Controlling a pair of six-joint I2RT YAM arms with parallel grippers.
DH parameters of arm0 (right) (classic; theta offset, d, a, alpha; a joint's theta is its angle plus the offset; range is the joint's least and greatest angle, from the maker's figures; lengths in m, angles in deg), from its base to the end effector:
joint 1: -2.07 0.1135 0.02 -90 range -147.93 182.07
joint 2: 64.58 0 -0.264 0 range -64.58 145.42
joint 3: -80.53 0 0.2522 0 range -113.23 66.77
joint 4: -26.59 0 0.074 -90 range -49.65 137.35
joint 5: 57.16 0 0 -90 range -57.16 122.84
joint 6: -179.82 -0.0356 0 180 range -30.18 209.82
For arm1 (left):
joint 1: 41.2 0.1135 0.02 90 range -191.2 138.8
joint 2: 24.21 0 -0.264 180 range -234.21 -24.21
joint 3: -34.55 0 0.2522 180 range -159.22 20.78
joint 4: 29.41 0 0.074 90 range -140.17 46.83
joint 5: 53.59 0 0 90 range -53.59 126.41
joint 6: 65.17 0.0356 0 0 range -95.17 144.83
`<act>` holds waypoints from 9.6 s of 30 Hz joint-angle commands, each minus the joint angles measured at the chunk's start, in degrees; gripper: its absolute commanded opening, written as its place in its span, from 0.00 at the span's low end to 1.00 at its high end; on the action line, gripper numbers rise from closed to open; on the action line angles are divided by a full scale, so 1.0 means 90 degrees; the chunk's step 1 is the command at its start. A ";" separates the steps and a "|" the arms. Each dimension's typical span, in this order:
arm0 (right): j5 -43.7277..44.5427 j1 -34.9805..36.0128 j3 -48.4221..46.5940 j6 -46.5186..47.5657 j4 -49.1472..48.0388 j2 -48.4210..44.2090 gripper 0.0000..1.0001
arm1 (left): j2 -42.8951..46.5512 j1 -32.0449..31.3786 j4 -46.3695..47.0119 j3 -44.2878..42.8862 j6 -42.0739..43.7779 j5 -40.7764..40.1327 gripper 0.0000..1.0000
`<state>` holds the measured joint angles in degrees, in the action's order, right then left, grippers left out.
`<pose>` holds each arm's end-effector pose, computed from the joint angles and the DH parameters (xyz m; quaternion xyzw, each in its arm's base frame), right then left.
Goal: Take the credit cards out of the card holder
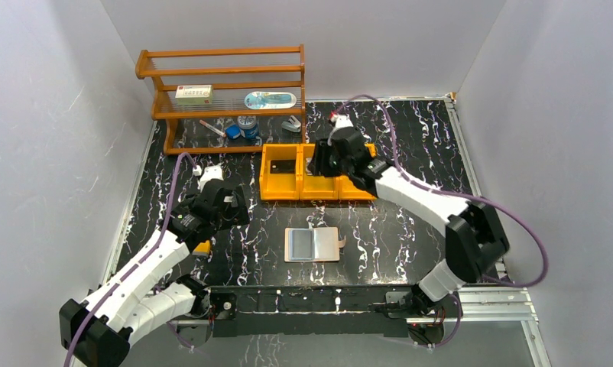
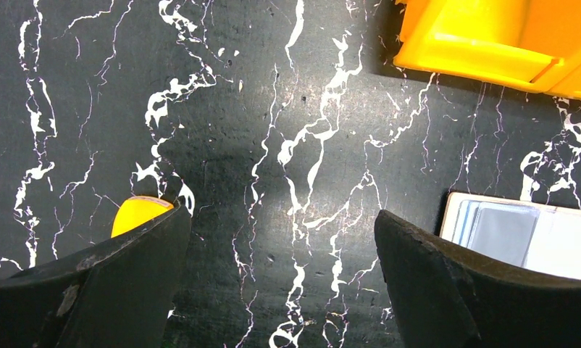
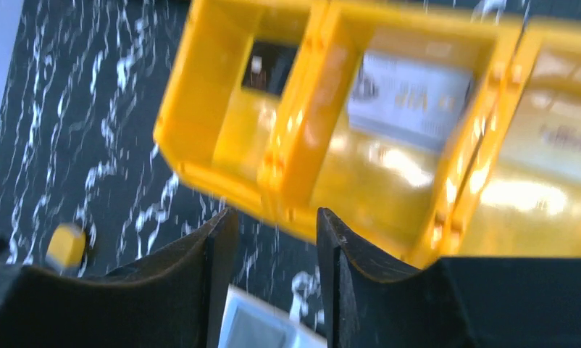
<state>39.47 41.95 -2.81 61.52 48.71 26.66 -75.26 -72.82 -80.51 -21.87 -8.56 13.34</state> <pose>0.2867 0.2342 0.2881 -0.0585 0.8632 0.2382 0.4413 0.1603 -0.0823 0.2660 -0.0894 0.9063 -0.0422 0.4109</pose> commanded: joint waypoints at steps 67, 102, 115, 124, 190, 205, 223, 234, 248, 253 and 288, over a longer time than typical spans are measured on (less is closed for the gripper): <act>0.2216 0.3175 0.0920 -0.2644 0.1764 0.0371 0.68 | 0.1123 -0.0301 0.0793 0.0978 -0.1672 0.0923 0.86; 0.0598 0.2783 0.2384 -0.2947 -0.0323 0.0012 0.64 | 0.0820 -0.0298 0.0923 0.0919 -0.1515 0.1320 0.89; -0.0433 0.2171 0.3848 -0.3649 -0.1995 -0.0654 0.65 | -0.0368 -0.0296 0.2766 0.1212 -0.0960 0.3999 0.80; -0.0606 0.1964 0.4488 -0.3927 -0.2702 -0.0965 0.65 | -0.1611 -0.0387 0.3188 0.0980 -0.0876 0.4777 0.50; 0.0269 0.1585 0.4620 -0.3749 -0.0837 -0.3330 0.45 | -0.3495 -0.2078 0.3493 0.0000 -0.0702 0.3869 0.44; 0.0530 0.1532 0.4491 -0.3591 -0.0441 -0.2430 0.46 | -0.3745 -0.2081 0.4444 -0.0099 -0.1024 0.4583 0.55; 0.0489 0.1429 0.5104 -0.4053 -0.0456 -0.2396 0.28 | -0.4561 -0.2076 0.4949 0.0236 -0.1297 0.4738 0.51; 0.0397 0.1406 0.5124 -0.4082 -0.0460 -0.2323 0.27 | -0.4735 -0.2073 0.5032 0.0470 -0.1668 0.4564 0.46; 0.0290 0.1399 0.5104 -0.4034 -0.0548 -0.2272 0.20 | -0.4196 -0.2077 0.4327 0.0447 -0.1655 0.3857 0.53; 0.0269 0.1393 0.5095 -0.4019 -0.0568 -0.2257 0.20 | -0.4127 -0.2081 0.4181 0.0339 -0.1449 0.4068 0.55; 0.0084 0.1326 0.5144 -0.4054 -0.0700 -0.2091 0.17 | -0.4212 -0.2082 0.5173 0.0784 -0.1968 0.4311 0.05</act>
<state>39.91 53.95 42.24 25.02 39.62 6.40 -115.01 -91.09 -29.22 -15.16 -28.52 53.58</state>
